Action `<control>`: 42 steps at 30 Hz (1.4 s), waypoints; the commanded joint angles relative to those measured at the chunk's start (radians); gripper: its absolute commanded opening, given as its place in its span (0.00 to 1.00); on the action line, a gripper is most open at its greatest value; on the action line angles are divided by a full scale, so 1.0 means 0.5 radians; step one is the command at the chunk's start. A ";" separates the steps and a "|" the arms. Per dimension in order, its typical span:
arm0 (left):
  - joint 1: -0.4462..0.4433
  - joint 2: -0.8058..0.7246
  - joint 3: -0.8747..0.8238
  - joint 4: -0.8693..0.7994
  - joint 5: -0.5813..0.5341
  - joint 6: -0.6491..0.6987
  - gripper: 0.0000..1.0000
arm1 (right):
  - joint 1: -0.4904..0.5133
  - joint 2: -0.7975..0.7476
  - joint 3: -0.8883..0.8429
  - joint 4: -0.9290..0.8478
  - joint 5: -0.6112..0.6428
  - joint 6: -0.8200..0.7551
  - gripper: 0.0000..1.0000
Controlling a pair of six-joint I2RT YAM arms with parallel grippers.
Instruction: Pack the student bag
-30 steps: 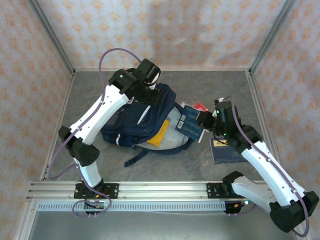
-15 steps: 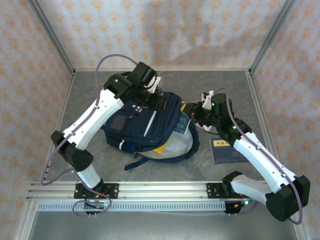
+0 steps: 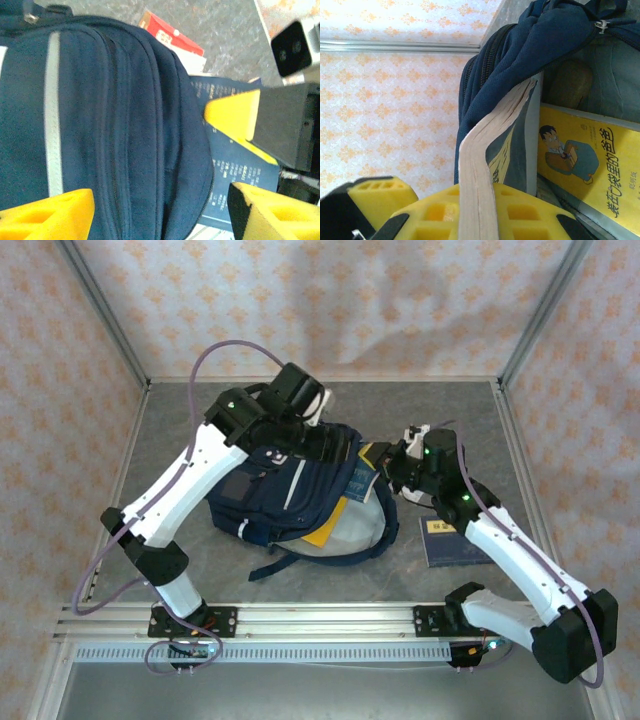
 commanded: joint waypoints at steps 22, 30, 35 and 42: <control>-0.269 0.306 0.040 -0.135 -0.373 0.079 0.00 | -0.003 -0.204 -0.049 0.333 0.014 0.098 0.00; -0.155 0.181 0.132 -0.171 -0.565 0.052 0.00 | -0.003 -0.221 -0.053 0.032 0.071 -0.124 0.00; -0.014 0.003 0.190 -0.178 -0.668 0.065 0.00 | -0.003 -0.227 -0.112 -0.233 0.112 -0.343 0.00; 0.067 -0.140 0.241 -0.191 -0.681 0.199 0.00 | -0.003 -0.229 -0.289 -0.322 0.132 -0.530 0.00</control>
